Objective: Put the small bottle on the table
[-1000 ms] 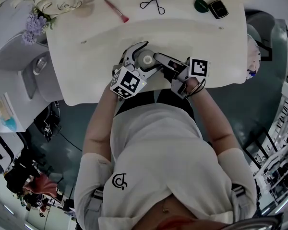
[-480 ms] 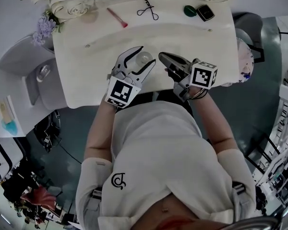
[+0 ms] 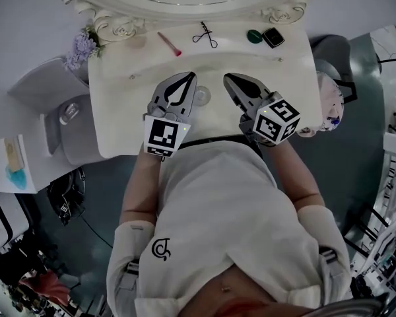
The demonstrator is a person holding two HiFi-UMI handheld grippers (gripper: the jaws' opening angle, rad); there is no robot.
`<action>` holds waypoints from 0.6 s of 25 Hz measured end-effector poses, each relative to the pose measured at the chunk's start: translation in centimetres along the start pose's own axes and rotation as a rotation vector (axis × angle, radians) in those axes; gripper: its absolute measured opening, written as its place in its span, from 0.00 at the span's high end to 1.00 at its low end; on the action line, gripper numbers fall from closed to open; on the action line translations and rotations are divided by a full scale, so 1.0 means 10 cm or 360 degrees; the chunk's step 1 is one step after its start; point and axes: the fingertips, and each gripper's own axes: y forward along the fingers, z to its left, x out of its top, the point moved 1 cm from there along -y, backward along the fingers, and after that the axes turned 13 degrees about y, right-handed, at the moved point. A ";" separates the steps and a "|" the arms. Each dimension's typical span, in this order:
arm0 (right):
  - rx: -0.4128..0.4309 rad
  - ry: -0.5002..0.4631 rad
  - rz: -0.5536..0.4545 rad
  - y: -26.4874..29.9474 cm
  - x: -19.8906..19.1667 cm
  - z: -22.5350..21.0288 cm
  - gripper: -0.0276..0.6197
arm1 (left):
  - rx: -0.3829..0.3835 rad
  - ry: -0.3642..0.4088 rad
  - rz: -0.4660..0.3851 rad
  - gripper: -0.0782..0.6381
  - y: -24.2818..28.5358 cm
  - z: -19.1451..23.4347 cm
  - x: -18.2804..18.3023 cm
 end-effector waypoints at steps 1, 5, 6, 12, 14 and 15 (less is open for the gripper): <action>-0.0004 -0.0052 -0.0029 0.00 0.05 0.03 0.95 | 0.0025 -0.0007 -0.0019 0.87 -0.05 0.06 0.06; -0.0025 -0.0254 -0.0163 -0.01 0.23 0.13 0.95 | 0.0168 -0.0060 -0.0061 0.87 -0.26 0.33 0.21; -0.0032 -0.0306 -0.0194 -0.02 0.27 0.16 0.95 | 0.0200 -0.0065 -0.0054 0.87 -0.31 0.38 0.20; -0.0063 -0.0542 -0.0326 -0.02 0.45 0.31 0.95 | 0.0312 -0.0074 -0.0020 0.87 -0.52 0.60 0.21; -0.0053 -0.0595 -0.0353 -0.01 0.50 0.36 0.95 | 0.0324 -0.0057 -0.0038 0.87 -0.57 0.64 0.26; -0.0048 -0.0622 -0.0363 0.00 0.52 0.38 0.95 | 0.0329 -0.0035 -0.0050 0.87 -0.58 0.65 0.28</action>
